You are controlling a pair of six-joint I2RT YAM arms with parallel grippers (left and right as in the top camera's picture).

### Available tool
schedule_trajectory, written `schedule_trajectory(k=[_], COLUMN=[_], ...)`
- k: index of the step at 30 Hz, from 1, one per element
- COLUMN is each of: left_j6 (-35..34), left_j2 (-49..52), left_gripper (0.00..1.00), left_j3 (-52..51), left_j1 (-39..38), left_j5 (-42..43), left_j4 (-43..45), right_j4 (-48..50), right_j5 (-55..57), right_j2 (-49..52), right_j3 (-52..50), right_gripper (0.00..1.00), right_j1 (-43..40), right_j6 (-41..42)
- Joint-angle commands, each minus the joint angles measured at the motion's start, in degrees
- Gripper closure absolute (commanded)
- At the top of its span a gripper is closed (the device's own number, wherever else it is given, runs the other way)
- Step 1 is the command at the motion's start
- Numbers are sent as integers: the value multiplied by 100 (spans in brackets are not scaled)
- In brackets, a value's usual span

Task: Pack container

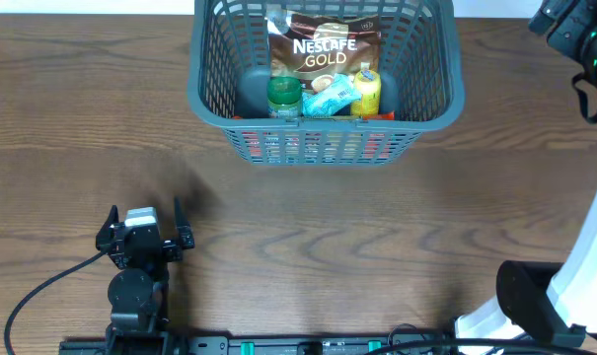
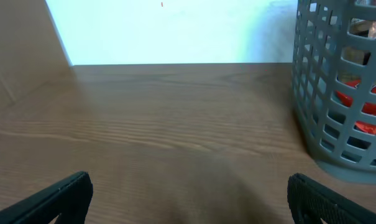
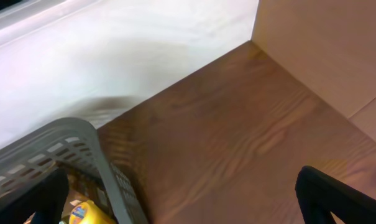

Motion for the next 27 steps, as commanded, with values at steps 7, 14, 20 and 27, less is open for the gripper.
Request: schedule_trajectory(k=[7, 14, 20, 27], left_j6=[55, 55, 55, 55], left_j2=[-55, -55, -55, -55], left_gripper=[2, 2, 2, 1], left_j3=[-177, -177, -177, -177], left_j1=[35, 35, 35, 35], left_j5=[52, 55, 55, 55], left_j4=[-63, -63, -63, -63], right_j4=[-24, 37, 1086, 3150], right_j5=[63, 160, 151, 103], right_j2=[-1493, -3016, -4439, -5895], right_j3=[-122, -1508, -3657, -6454], right_gripper=[1, 1, 1, 1], right_j1=[7, 238, 238, 238], right_j6=[83, 66, 63, 514])
